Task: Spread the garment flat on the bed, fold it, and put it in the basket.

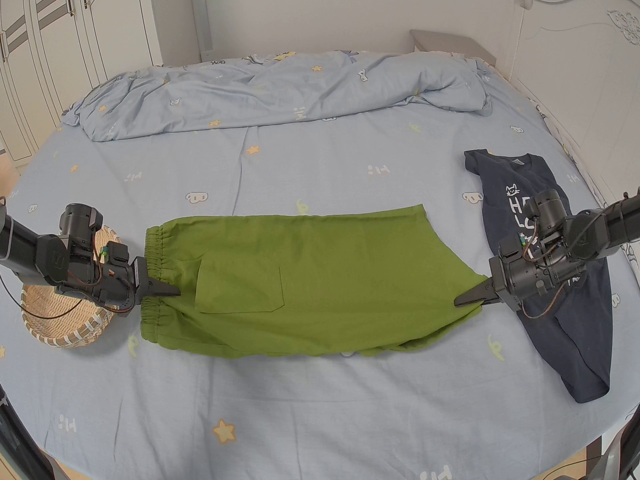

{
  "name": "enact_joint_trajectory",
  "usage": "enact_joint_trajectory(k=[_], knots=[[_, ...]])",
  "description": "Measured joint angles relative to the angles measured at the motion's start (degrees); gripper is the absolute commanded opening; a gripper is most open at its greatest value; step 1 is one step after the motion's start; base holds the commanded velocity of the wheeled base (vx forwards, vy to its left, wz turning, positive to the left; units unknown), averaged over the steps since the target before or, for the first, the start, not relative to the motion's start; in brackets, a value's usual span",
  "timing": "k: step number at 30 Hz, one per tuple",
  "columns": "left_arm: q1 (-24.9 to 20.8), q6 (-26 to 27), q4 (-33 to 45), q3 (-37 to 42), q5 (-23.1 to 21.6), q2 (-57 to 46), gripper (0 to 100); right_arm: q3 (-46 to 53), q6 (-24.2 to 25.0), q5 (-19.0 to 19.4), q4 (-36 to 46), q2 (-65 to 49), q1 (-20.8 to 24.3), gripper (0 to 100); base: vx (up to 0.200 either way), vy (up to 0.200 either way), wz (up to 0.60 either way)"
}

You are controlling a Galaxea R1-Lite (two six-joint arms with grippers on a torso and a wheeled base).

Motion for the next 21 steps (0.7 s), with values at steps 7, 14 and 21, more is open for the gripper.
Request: enact_joint_trajectory(k=[7, 14, 21], knots=[[1.95, 7.41, 4.08, 7.14, 0.0, -4.1, 0, 12.28, 0.0, -0.06, -0.11, -9.25, 1.35, 0, 0.0, 0.0, 0.0], [4.02, 12.13, 5.21, 16.52, 0.13, -8.53, 0, 25.31, -0.39, -3.25, -0.69, -15.71, 3.39, 0, 0.0, 0.0, 0.0], [5.07, 14.57, 5.32, 22.66, 0.44, -11.72, 0, 35.73, -0.52, -7.2, -4.99, -18.63, 6.36, 0, 0.0, 0.0, 0.0]])
